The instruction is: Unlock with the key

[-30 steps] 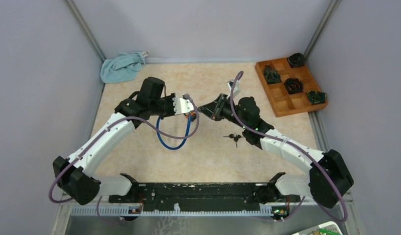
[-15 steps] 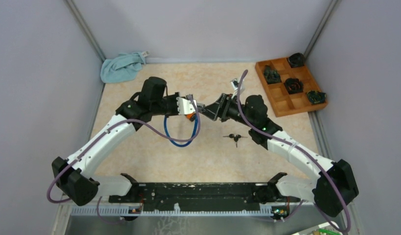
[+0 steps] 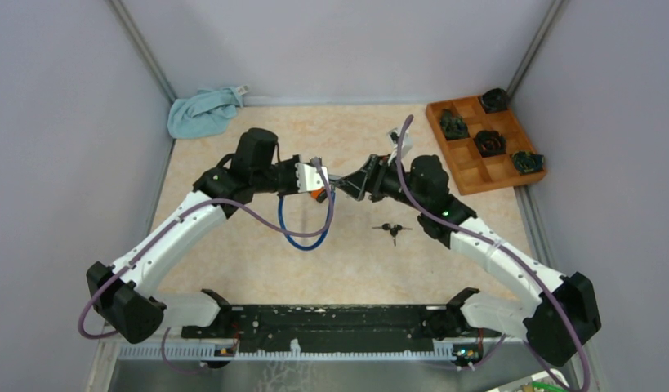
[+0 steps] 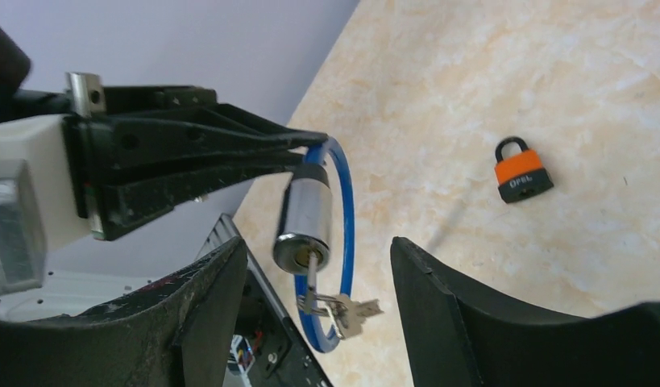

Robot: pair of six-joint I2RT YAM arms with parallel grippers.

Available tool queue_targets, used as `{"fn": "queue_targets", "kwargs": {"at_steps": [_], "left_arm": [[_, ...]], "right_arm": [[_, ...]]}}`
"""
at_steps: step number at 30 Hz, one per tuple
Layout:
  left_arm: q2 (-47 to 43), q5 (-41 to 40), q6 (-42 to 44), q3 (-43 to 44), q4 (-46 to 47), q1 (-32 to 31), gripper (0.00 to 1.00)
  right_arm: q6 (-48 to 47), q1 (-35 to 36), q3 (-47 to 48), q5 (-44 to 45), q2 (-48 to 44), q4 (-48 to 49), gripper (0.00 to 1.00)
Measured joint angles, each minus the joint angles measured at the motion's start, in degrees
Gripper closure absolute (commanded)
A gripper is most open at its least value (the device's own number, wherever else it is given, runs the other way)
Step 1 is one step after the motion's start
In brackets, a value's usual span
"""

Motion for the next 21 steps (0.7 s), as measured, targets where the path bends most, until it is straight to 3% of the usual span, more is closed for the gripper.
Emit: {"fn": "queue_targets", "kwargs": {"at_steps": [13,21], "left_arm": [[0.02,0.31,-0.28,1.22,-0.85,0.0,1.0],[0.04,0.31,-0.28,1.25,-1.01,0.0,1.0]], "right_arm": [[0.7,0.13,2.84,-3.8,4.24,3.78,0.61],[0.98,0.11,2.84,-4.24,4.26,3.82,1.0]]}}
